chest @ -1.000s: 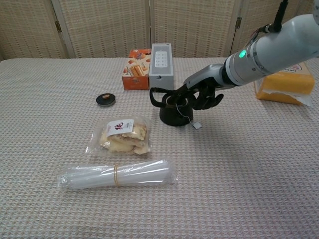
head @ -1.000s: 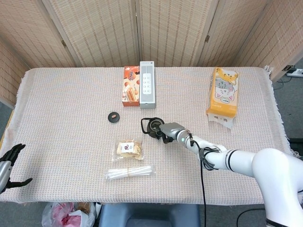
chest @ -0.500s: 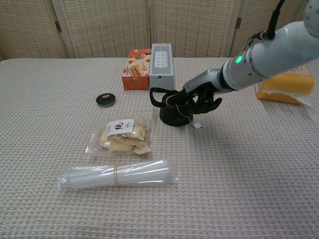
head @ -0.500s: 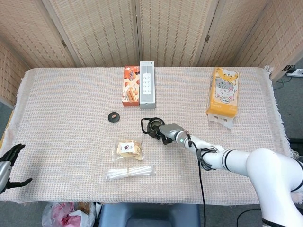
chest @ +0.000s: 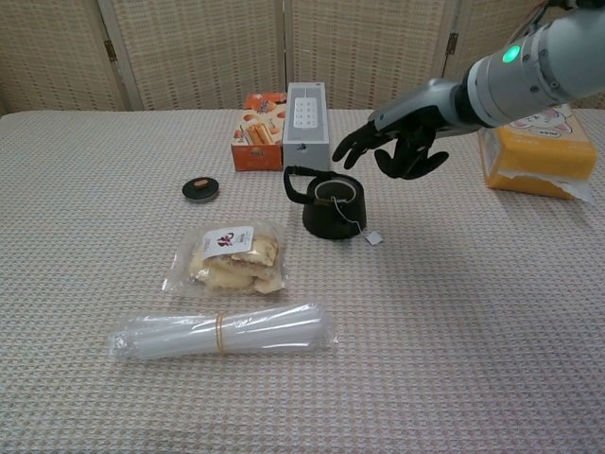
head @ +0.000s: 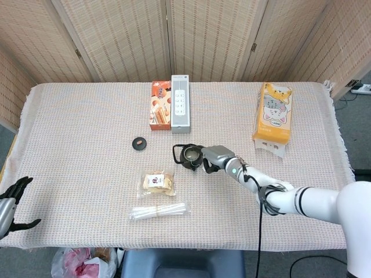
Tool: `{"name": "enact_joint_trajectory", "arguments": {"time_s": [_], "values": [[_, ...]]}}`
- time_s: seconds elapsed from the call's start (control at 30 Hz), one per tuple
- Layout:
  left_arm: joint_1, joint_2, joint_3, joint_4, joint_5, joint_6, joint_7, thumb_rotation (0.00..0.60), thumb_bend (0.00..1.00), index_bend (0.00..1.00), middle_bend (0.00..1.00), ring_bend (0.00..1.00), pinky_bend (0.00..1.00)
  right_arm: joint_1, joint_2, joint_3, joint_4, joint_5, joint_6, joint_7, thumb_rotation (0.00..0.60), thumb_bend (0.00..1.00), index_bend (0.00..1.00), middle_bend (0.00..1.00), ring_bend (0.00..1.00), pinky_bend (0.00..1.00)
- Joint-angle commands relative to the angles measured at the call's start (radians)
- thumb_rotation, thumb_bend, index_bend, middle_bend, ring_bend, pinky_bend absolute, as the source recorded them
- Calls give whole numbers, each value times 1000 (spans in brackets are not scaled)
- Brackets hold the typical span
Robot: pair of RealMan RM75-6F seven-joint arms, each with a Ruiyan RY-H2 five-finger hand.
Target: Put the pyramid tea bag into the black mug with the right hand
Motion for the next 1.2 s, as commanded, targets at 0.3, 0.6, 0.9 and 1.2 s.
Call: {"name": "enact_joint_trajectory", "arguments": {"time_s": [0.3, 0.6, 0.9, 1.2], "values": [[14, -8, -1, -14, 1, 32, 36, 600, 128, 0, 85, 143, 279, -357, 275, -71, -416, -372, 633, -269, 600, 609, 10, 0, 369, 585], [26, -22, 8, -35, 27, 65, 89, 600, 128, 0, 85, 143, 279, -795, 157, -237, -322, -707, 1162, -534, 600, 310, 0, 0, 159, 238], [45, -25, 19, -41, 73, 114, 97, 600, 128, 0, 85, 143, 279, -1064, 33, -214, -62, -810, 1367, -481, 600, 296, 0, 0, 107, 126], [56, -23, 25, -34, 105, 144, 84, 600, 127, 0, 85, 142, 279, -1133, 30, -148, 2, -838, 1340, -361, 600, 75, 0, 0, 0, 0]]}}
